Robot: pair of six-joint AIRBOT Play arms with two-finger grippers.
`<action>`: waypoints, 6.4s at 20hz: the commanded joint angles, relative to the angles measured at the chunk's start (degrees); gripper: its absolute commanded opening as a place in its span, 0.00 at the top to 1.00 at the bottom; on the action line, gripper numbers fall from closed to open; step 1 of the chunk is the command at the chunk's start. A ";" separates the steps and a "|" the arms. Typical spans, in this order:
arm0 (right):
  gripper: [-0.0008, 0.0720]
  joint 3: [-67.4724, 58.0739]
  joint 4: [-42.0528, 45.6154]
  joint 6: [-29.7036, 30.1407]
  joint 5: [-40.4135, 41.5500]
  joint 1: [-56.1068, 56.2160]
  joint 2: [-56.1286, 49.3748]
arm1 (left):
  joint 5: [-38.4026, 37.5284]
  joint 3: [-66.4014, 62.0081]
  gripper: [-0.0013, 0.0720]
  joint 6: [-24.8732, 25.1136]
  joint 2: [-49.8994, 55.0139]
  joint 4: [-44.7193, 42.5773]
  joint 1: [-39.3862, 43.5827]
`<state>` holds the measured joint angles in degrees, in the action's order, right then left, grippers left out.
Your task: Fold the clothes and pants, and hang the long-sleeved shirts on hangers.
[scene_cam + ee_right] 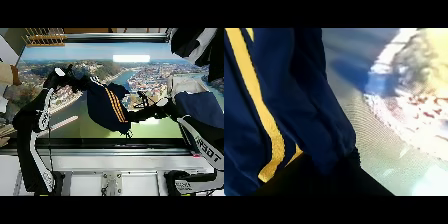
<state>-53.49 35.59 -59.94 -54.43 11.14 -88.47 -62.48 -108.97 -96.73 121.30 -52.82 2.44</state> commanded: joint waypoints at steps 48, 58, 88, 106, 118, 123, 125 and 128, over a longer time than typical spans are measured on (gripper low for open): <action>0.10 18.34 27.26 -16.28 -13.94 -5.95 28.30 | 11.08 68.50 0.97 0.94 -61.88 -11.06 6.75; 0.92 19.98 19.65 -10.32 -7.56 -6.05 27.89 | 10.84 67.01 0.97 1.01 -62.23 -12.50 6.71; 0.96 -20.31 26.56 -45.83 -32.17 -5.95 41.09 | 14.14 30.47 0.97 -2.71 -66.23 -12.96 2.93; 0.04 -18.25 34.93 -36.63 8.28 -20.04 18.58 | 1.31 7.34 0.05 0.94 -27.41 -12.15 -4.83; 0.04 -7.37 34.12 -28.30 -1.79 -16.28 33.90 | 12.11 79.17 0.05 7.13 -54.69 3.93 -8.59; 0.03 -7.28 32.74 -28.30 -1.79 -16.28 33.90 | 18.40 80.11 0.06 11.45 -54.62 12.02 -8.59; 0.03 -6.88 32.74 -28.33 -1.81 -16.28 33.90 | 18.99 77.96 0.06 11.47 -54.62 11.98 -8.59; 0.04 -5.77 32.74 -28.30 -1.84 -16.28 33.90 | 19.06 75.38 0.06 11.47 -53.37 11.85 -8.59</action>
<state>-60.07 68.49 -88.23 -56.21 -5.19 -54.63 -44.49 -31.86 -85.93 67.07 -42.06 -6.13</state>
